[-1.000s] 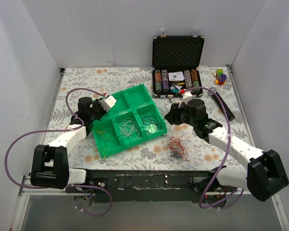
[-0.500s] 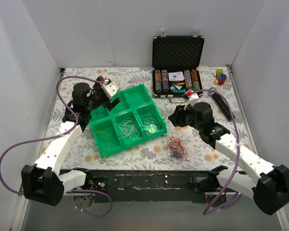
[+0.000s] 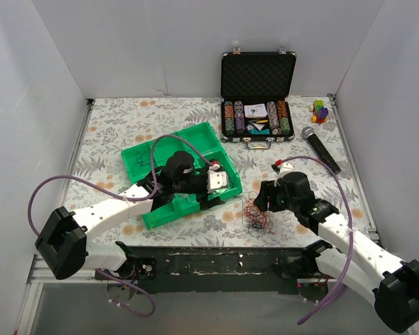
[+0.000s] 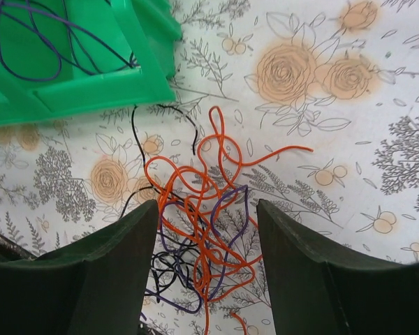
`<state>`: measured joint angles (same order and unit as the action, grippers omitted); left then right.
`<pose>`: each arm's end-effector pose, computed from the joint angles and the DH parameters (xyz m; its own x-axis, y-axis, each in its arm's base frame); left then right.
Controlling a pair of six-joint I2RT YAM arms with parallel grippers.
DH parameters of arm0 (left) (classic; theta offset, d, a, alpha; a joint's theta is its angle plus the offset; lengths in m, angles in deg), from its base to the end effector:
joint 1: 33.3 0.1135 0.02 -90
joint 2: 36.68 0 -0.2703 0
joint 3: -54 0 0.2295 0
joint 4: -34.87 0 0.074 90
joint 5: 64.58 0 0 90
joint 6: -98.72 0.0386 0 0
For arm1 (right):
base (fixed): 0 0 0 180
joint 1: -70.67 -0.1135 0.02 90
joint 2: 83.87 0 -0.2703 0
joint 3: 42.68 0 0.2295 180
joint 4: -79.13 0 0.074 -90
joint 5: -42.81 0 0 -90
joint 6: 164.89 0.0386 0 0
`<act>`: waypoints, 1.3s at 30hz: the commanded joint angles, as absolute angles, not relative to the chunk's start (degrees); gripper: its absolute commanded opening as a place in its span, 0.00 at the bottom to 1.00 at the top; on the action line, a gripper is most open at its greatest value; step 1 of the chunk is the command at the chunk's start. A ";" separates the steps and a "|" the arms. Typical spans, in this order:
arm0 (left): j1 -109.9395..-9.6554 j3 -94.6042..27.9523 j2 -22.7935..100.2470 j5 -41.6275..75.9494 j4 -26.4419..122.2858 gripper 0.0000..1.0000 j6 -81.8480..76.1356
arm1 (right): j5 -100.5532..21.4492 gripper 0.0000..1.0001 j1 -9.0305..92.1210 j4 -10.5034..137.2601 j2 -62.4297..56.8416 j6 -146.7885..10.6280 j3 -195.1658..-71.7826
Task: Untangle the cables
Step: Place the cable in the bin, then untie the cable.
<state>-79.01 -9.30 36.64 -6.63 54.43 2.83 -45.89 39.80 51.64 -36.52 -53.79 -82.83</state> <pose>0.1677 -0.2013 0.2798 -0.4382 0.3247 -0.8382 0.8887 0.2964 -0.3498 0.1344 0.0814 0.2195 -0.6462 0.0330 -0.7625 -0.3176 0.8968 0.3081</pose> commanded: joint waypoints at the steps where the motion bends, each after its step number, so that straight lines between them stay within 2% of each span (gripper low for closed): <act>1: -80.67 -7.57 34.77 -5.60 50.38 0.81 1.60 | -41.75 0.67 39.74 52.20 -34.75 -52.66 -83.41; 7: -84.62 -5.90 38.81 -9.90 46.34 0.79 10.18 | -46.65 0.64 39.74 52.03 -40.01 -49.32 -81.22; 10: -85.59 -5.02 42.67 -12.71 45.63 0.77 18.90 | -46.84 0.63 39.82 51.23 -40.37 -48.97 -81.92; 13: -85.86 -7.03 48.30 -14.21 45.19 0.75 20.94 | -45.53 0.62 39.82 51.14 -39.84 -48.62 -81.92; 19: -88.05 -8.27 52.35 -19.22 47.30 0.63 20.50 | -44.38 0.61 39.74 50.53 -40.63 -48.18 -81.31; 22: -90.42 -5.38 52.27 -18.35 45.73 0.56 26.89 | -44.56 0.61 39.82 51.23 -40.90 -48.09 -80.61; 25: -92.27 1.38 50.60 -15.89 35.47 0.50 33.66 | -44.56 0.61 39.82 51.23 -40.02 -48.09 -80.78; 28: -92.62 3.60 51.47 -15.36 33.50 0.49 40.96 | -44.38 0.61 39.82 51.49 -39.40 -48.35 -80.96; 39: -92.63 3.94 57.98 -11.67 22.27 0.40 51.34 | -43.59 0.61 39.91 52.02 -39.49 -48.53 -80.78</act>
<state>-92.69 3.25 58.06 -12.42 29.21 43.99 -44.19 39.80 50.39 -39.14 -48.46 -81.28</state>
